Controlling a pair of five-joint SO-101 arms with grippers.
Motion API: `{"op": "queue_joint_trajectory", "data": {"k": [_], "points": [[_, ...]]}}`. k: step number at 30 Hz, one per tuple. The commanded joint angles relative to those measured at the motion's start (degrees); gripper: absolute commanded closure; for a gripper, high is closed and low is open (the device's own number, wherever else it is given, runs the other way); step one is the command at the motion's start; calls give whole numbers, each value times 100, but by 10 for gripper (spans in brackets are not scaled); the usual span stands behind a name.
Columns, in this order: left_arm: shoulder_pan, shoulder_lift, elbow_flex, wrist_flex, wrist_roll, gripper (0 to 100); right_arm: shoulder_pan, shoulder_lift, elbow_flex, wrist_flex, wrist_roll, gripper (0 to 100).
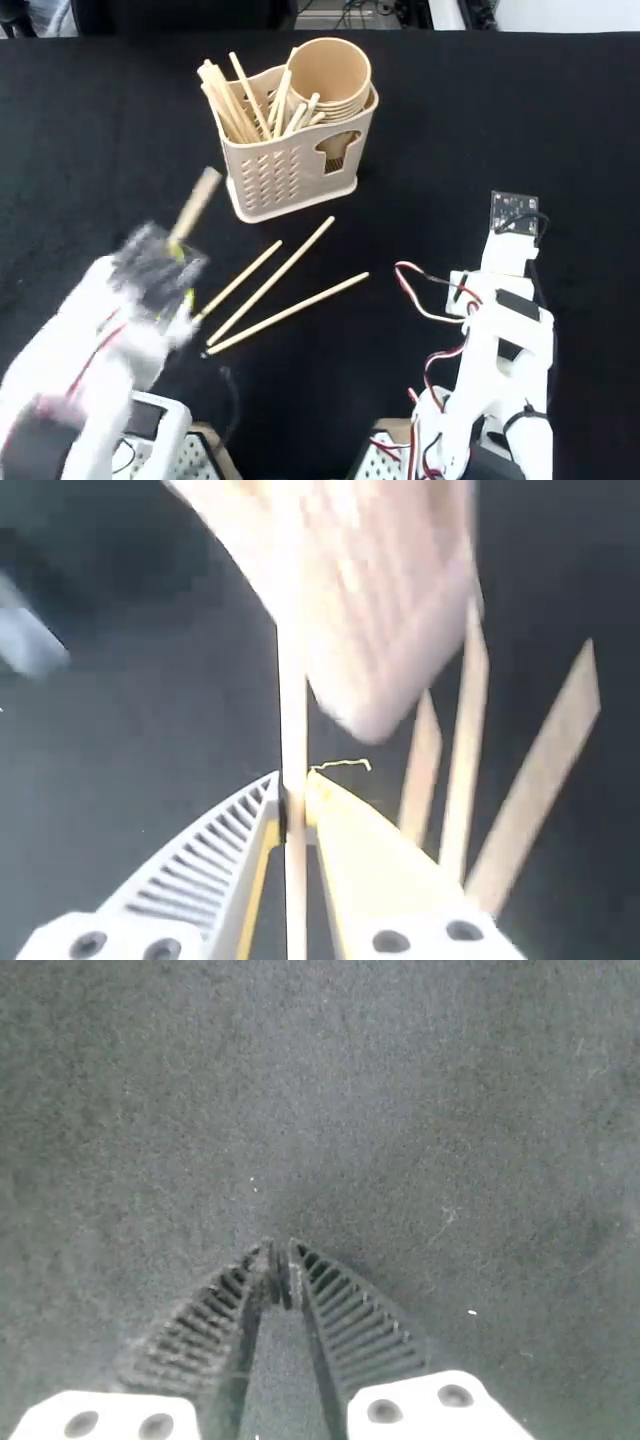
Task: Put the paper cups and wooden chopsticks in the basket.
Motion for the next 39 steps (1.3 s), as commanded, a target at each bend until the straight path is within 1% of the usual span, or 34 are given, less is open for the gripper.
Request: {"op": "queue_joint_trajectory", "data": {"k": [1, 3, 5, 6, 7, 9, 11, 12, 15, 16, 17, 19, 23, 26, 31, 36, 39], "points": [[-13, -642, 127, -3121, 703, 971, -44, 13, -136, -105, 18, 975], [-13, -457, 673, -4853, 879, 971, -53, 13, -136, -105, 18, 975], [-13, 18, 1077, -6523, 949, 971, -53, 13, -136, -105, 18, 975], [-13, 352, 1147, -7042, 949, 971, -53, 13, -136, -105, 18, 975], [-13, 756, 1112, -7305, 949, 971, -53, 13, -136, -105, 18, 975], [-13, 1609, 743, -7429, 958, 971, -62, 13, -127, -105, 18, 975], [-22, 2418, 84, -7429, 1213, 971, -62, 13, -127, -105, 18, 975], [-75, 2804, -295, -7420, 1486, 971, -62, 13, -127, -105, 18, 975], [-233, 3692, -1402, -7420, 2708, 971, -62, 13, -127, -105, 18, 975], [-242, 3956, -1657, -7402, 3015, 971, -62, 13, -127, -105, 18, 975], [-268, 4220, -1807, -7376, 3270, 971, -62, 13, -127, -105, 18, 975], [-321, 4703, -1938, -7349, 3560, 971, -62, 13, -127, -105, 18, 975], [-347, 5468, -1982, -7437, 3692, 971, -62, 13, -127, -105, 18, 974], [-347, 5829, -1859, -7745, 3692, 971, -62, 13, -127, -105, 18, 974], [-356, 6163, -1552, -7982, 3684, 971, -62, 13, -136, -105, 18, 974], [-312, 6330, -1446, -7956, 3692, 971, -62, 13, -136, -105, 18, 974], [-303, 6321, -1174, -7947, 3692, 969, -53, 13, -136, -105, 18, 974]]}}
